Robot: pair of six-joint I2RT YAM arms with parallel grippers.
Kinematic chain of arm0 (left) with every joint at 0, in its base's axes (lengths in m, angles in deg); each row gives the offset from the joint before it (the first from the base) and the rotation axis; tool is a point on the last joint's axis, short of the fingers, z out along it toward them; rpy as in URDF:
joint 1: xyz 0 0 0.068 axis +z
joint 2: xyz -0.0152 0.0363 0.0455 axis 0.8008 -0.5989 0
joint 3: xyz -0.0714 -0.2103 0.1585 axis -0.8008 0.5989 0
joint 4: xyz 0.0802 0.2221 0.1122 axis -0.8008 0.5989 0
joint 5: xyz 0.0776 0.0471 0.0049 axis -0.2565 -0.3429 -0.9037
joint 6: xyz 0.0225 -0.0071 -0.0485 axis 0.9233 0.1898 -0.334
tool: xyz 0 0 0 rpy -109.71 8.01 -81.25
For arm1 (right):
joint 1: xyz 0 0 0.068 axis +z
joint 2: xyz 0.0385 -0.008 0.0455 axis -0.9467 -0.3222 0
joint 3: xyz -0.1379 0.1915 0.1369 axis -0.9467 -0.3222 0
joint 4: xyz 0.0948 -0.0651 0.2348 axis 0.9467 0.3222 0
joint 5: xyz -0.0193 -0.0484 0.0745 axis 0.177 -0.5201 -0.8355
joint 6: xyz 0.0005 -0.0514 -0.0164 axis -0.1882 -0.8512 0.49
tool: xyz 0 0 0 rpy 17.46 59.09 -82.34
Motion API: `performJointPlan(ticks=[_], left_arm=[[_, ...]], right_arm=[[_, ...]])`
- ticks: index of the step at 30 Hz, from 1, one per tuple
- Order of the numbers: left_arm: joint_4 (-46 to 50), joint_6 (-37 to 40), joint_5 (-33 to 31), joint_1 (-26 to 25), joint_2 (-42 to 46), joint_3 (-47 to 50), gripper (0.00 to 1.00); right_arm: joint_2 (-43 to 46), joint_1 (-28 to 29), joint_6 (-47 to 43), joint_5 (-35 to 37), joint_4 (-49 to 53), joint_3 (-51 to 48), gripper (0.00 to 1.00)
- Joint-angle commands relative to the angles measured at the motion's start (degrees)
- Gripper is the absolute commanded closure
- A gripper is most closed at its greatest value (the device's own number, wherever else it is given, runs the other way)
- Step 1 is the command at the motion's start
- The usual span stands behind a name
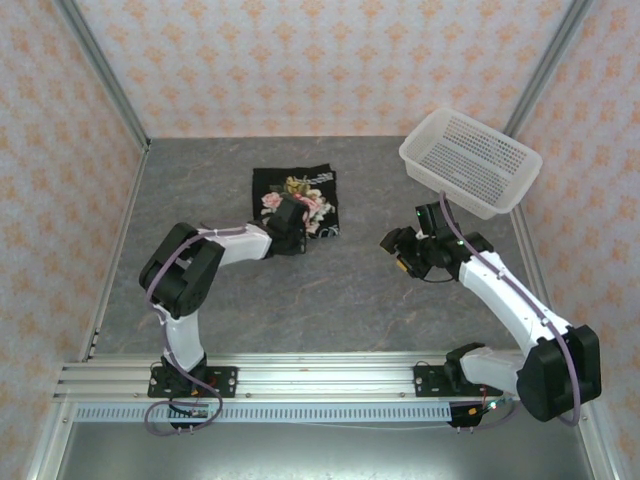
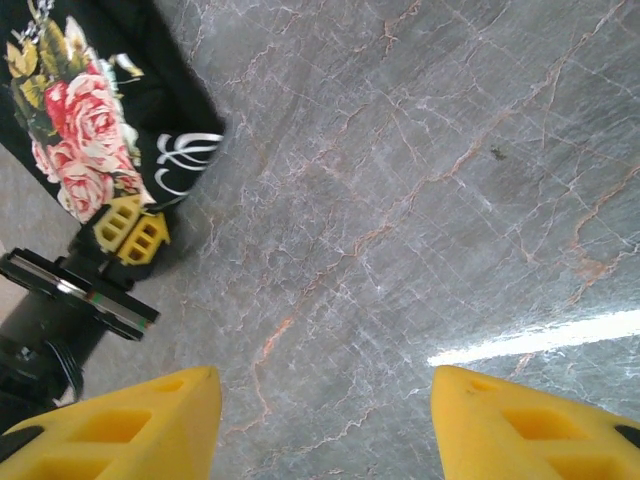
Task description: Fold and stack the t-shirts
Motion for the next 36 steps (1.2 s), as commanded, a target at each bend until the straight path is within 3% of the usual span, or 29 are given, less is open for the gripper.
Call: performJointPlan(ticks=[1,10,16,21,26,31,34,36], left_arm=[[1.21,5.36,-2.25,6.39,1.7,1.44,1.0],[8.69,27.8,6.31,26.04,0.48,-3.57,1.0],[15.2,41.25,11.69,35.59,-5.78,-11.18,1.0],[18.0,45.78,14.92,40.2,-11.1,-17.9,1.0],[27.71,52.18,12.41,42.7,-14.45,-26.71,0.99],[27.99,53.72,15.29,43.57,-15.47,-29.05,0.93],[27.15,52.55,16.73,43.49,-14.26,-28.13,0.79],[26.96,52.85,16.4,43.5,-11.41,-27.24,0.61]], right_arm=[[1.04,-0.33,1.17,0.99,0.87,-0.73,0.43],[0.72,-0.26,1.99,1.71,-0.07,-0.91,0.43],[-1.08,-0.35,2.48,1.26,-1.66,-0.79,0.43],[-3.17,-0.33,2.09,1.01,-1.92,0.31,0.43],[-4.29,-0.3,1.73,0.56,-1.99,1.09,0.43],[-4.99,-0.26,1.12,0.2,-2.25,2.13,0.43],[-5.56,-0.27,0.73,-0.1,-2.62,3.15,0.42],[-5.76,-0.28,0.1,-0.63,-3.52,4.18,0.41]])
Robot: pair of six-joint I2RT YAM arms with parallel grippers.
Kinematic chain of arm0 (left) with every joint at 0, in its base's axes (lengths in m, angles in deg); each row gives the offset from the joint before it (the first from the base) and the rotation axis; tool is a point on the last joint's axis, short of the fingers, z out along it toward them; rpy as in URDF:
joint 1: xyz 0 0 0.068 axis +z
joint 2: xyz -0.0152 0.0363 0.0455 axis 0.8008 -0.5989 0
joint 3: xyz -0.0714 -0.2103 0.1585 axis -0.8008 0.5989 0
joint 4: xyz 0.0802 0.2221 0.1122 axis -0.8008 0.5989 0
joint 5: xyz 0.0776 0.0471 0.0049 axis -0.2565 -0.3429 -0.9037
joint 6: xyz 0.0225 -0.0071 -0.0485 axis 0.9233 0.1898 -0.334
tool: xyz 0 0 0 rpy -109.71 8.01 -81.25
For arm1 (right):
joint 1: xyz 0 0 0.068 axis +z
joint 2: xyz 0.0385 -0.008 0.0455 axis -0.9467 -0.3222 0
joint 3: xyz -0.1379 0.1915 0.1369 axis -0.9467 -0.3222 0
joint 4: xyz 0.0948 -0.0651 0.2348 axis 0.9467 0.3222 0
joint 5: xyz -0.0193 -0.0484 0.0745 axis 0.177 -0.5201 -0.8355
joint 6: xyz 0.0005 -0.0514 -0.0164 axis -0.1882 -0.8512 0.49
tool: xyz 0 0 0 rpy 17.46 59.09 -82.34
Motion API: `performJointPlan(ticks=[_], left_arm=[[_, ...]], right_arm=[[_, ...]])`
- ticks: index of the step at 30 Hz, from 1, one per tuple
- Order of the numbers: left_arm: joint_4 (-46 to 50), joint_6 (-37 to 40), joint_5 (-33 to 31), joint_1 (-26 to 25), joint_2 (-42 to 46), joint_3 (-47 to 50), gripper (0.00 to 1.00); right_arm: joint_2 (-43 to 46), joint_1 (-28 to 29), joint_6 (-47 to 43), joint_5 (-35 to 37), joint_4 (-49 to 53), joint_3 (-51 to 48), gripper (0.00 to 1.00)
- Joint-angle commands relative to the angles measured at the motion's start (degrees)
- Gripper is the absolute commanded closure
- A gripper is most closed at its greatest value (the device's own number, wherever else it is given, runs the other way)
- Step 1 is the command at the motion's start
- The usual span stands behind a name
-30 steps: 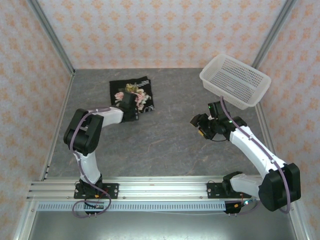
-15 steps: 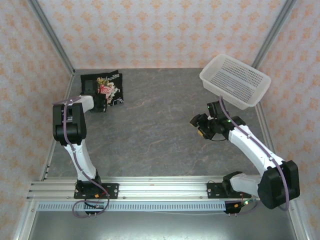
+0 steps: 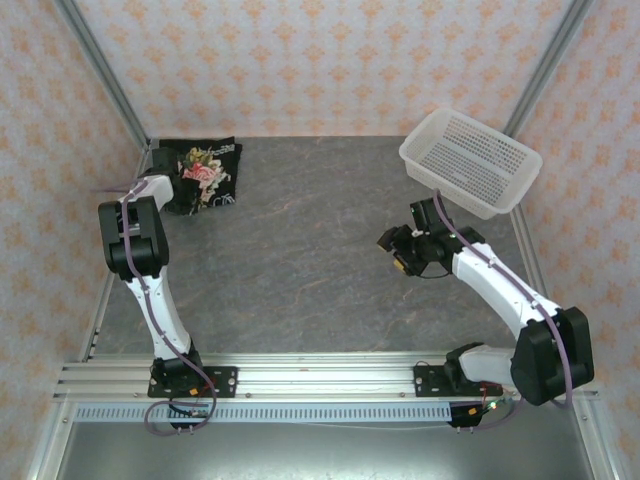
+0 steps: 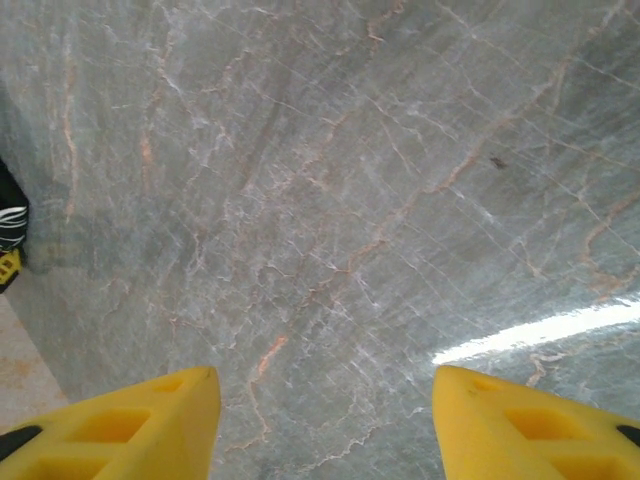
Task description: Fold and stack the t-shirts
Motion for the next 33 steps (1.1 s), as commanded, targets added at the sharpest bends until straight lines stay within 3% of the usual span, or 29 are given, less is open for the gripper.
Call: performJointPlan(ticks=[1,4,5,6,8,9,10,13,16,21,22,25,28,30,33], left_arm=[[2.71,2.33,0.21,0.36,4.72,0.51,0.53],[5.04,6.02,-0.89,-0.04,11.35,0.88,0.21],[6.02,7.42,-1.29,-0.32,14.86,1.49,0.05],[6.38,8.62,-1.54,-0.63,18.15,2.81,0.0],[7.19,10.5,-2.76,-1.41,24.65,6.12,0.0],[8.06,11.28,-3.96,-1.93,28.12,7.78,0.0],[9.06,11.85,-5.79,-2.71,32.11,9.77,0.0],[11.14,11.06,-11.41,-5.82,43.34,17.08,0.0],[10.78,10.76,-18.07,-12.35,53.05,24.37,0.0],[17.96,12.04,-29.67,-21.45,63.12,30.33,0.0],[19.74,12.63,-33.54,-22.9,64.88,30.51,0.0],[27.44,11.33,-55.91,-28.58,69.23,30.51,0.0],[10.78,29.63,-58.93,-29.16,75.36,40.05,0.0],[-3.2,44.62,-59.03,-29.14,78.28,49.53,0.0],[-17.94,53.35,-55.08,-28.91,78.66,59.89,0.0]], right_arm=[[-0.33,-0.34,-1.65,-0.98,-2.55,3.02,0.4],[1.34,-0.3,-2.63,-2.28,-6.09,4.1,0.36],[2.44,-0.32,-2.94,-2.21,-7.57,4.37,0.34],[3.59,-0.29,-3.09,-2.04,-9.22,4.47,0.31],[7.33,-0.34,-2.83,-0.76,-12.21,4.43,0.24],[8.76,-0.3,-2.46,0.04,-13.52,4.26,0.06],[10.25,-0.4,-1.91,0.62,-15.0,4.13,0.01],[12.84,-0.59,0.09,2.55,-16.13,4.36,0.01],[14.33,-0.7,-1.79,6.58,-11.31,6.44,0.01],[17.11,-0.78,-10.91,19.83,1.79,11.97,0.01],[16.99,-0.76,-11.22,23.51,5.22,13.25,0.01],[15.44,-0.72,-9.02,40.0,16.32,17.52,0.01],[17.94,-0.71,-16.18,48.89,9.25,11.11,0.01],[22.67,-0.78,-26.23,51.51,-5.04,0.85,0.01],[28.35,-0.77,-38.52,56.84,-28.65,-16.51,0.01]])
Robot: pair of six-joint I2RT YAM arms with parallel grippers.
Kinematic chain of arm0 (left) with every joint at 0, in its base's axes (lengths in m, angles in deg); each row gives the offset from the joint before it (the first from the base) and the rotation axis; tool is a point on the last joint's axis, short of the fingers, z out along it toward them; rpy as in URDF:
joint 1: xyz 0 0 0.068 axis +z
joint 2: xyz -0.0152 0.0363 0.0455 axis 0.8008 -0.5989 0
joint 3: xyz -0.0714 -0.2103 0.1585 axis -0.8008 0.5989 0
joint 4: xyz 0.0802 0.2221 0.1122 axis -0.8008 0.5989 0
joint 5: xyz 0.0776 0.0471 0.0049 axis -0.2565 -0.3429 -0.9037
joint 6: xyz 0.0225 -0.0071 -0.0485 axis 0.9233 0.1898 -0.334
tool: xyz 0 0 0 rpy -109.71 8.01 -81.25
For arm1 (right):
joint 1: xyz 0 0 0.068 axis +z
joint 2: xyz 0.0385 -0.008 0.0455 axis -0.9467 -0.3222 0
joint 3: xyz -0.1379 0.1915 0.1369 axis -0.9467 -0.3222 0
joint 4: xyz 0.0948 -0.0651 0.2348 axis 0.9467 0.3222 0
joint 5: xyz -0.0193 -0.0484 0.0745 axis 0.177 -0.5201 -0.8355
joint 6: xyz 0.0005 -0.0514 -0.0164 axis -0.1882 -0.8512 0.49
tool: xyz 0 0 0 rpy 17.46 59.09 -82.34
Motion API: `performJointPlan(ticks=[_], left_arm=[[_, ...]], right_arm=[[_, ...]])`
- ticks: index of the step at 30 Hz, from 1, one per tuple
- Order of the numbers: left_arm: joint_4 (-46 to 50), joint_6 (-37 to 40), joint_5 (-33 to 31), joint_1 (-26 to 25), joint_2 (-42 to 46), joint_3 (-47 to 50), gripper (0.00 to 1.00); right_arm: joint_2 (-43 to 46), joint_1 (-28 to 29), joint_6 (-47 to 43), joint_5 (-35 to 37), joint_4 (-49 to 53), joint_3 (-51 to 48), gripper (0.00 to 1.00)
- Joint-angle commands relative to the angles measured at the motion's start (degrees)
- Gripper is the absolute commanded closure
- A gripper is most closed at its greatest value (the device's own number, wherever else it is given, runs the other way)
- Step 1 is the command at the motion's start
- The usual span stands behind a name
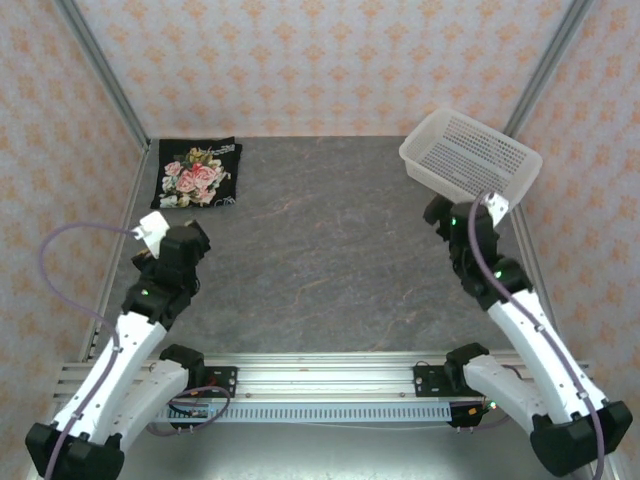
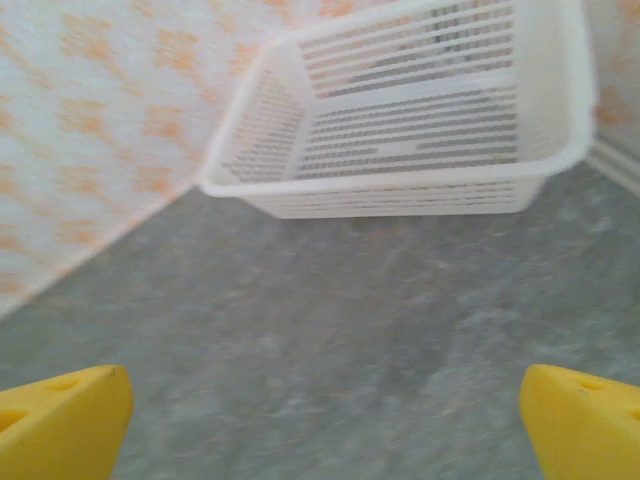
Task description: Fold and stack the t-shirts
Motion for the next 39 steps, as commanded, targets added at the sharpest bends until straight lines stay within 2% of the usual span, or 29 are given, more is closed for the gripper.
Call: performJointPlan(ticks=[1,2,4,6,8,11,16,19,20,22,24,25,27,28,29,31,32,39], left_arm=[[-21.34,17.62,-0.73,0.29,-1.51,9.65,0.0],[-24.88,17.6,0.82,0.85,-2.67,11.82,0.0],[-29.7,15.15,2.13,2.26,-6.1,14.37,0.0],[-34.18,14.11,5.04,4.66,-11.17,15.28,0.0],[-38.74,15.83,6.6,5.99,-16.56,15.38,0.0],[-42.63,17.92,10.3,8.27,-24.14,12.42,0.0],[-52.9,18.75,15.7,11.72,-33.72,9.02,0.0],[-59.47,19.36,17.35,12.42,-38.74,8.85,0.0],[-57.95,20.1,18.98,12.16,-38.81,8.2,0.0],[-64.52,22.17,19.92,10.93,-40.05,11.0,0.0],[-75.05,22.29,18.72,10.75,-43.23,15.02,0.0],[-71.39,22.07,18.81,10.75,-42.39,14.07,0.0],[-70.52,22.94,18.45,10.17,-43.35,12.59,0.0],[-67.54,22.39,18.79,10.2,-42.59,11.9,0.0],[-69.7,22.78,18.52,10.14,-43.28,12.29,0.0],[-68.8,22.66,18.65,10.21,-43.09,12.02,0.0],[-68.53,22.67,18.72,10.14,-42.92,11.99,0.0],[-68.12,23.32,17.89,9.52,-43.1,11.61,0.0]], right_arm=[[3.63,-0.11,-17.69,13.62,-24.11,-13.55,0.01],[3.7,-0.66,-20.9,14.77,-28.66,-17.57,0.01],[2.15,-3.1,-24.84,11.49,-33.62,-22.37,0.01],[-1.42,-6.4,-22.61,8.97,-34.1,-24.45,0.01],[-5.12,-8.82,-21.38,6.62,-35.68,-25.7,0.01],[-10.84,-11.22,-22.53,2.74,-43.78,-27.99,0.01],[-20.96,-14.74,-23.83,-4.27,-55.7,-25.96,0.01],[-28.39,-16.51,-23.99,-8.52,-64.37,-24.54,0.01],[-30.25,-16.65,-24.92,-9.67,-64.1,-23.44,0.01],[-34.24,-17.23,-25.33,-11.36,-68.68,-23.7,0.01],[-39.52,-17.9,-25.08,-13.17,-76.35,-25.89,0.01],[-41.55,-17.93,-25.61,-13.63,-80.82,-26.29,0.01],[-39.36,-17.97,-25.8,-14.29,-72.44,-23.54,0.01],[-40.3,-17.93,-25.96,-14.29,-72.04,-22.93,0.01],[-41.41,-17.93,-25.95,-13.99,-72.77,-22.1,0.01],[-40.63,-17.63,-26.11,-13.47,-66.25,-19.82,0.01],[-41.3,-17.46,-26.49,-13.38,-69.55,-20.78,0.01],[-40.73,-17.31,-27.65,-16.01,-67.59,-20.12,0.01]])
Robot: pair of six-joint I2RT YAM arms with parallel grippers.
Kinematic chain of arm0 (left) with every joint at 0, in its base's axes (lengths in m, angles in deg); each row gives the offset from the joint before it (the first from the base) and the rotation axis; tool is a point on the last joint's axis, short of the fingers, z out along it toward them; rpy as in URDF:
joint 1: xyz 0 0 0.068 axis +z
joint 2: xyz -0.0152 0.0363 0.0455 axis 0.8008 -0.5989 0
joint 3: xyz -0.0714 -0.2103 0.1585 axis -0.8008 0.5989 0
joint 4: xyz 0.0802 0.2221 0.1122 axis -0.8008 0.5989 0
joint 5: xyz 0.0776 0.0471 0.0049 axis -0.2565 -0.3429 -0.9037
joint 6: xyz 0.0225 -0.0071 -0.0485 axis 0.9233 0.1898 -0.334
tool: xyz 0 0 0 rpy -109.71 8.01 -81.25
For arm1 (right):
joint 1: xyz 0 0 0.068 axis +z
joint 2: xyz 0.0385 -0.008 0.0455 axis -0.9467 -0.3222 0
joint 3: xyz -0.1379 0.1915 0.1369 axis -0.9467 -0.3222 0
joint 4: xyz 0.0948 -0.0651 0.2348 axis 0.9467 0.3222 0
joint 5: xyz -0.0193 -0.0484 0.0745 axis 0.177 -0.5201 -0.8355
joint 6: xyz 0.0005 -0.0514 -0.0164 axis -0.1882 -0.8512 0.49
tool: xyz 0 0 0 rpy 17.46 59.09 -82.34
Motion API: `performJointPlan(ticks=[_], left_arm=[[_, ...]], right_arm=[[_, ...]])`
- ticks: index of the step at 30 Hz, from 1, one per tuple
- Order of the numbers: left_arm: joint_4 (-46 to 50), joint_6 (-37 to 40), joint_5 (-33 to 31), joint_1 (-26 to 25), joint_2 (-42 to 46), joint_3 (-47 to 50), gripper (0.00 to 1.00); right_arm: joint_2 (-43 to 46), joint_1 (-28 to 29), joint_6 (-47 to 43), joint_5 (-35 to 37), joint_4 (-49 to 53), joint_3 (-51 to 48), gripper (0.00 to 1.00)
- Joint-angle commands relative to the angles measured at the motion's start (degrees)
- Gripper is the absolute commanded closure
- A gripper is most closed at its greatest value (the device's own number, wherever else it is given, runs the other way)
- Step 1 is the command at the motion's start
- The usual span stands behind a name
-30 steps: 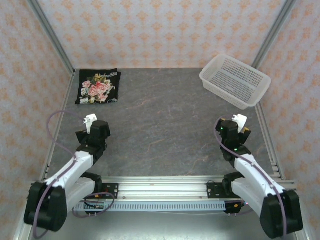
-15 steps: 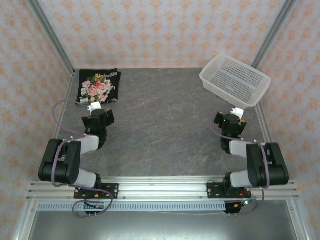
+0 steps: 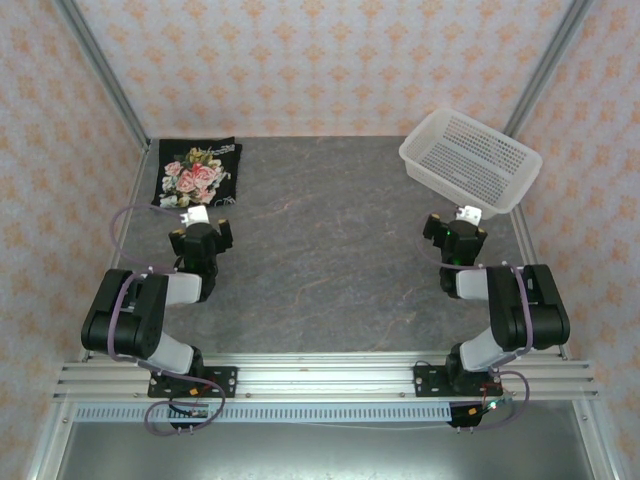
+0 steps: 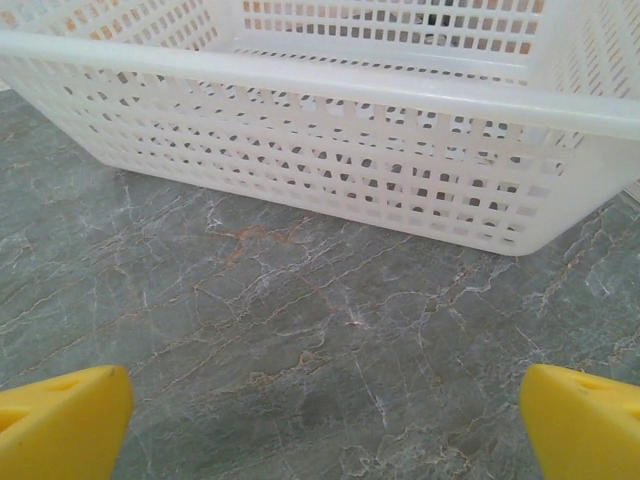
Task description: Fold and stack the t-shirts
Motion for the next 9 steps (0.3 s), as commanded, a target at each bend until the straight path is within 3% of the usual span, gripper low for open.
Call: performJointPlan(ticks=[1,9], left_arm=[[-2.38,1.16,-0.9,-0.69,-0.01,-0.98,0.0],[-2.13,1.18,-0.98,-0.71,-0.02,-1.05,0.0]], right_arm=[[0.03,0.3,-1.38,-2.31,0.45,0.8,0.01],[-0.07,0.22,-1.32,-2.66,0.59,1.0,0.01]])
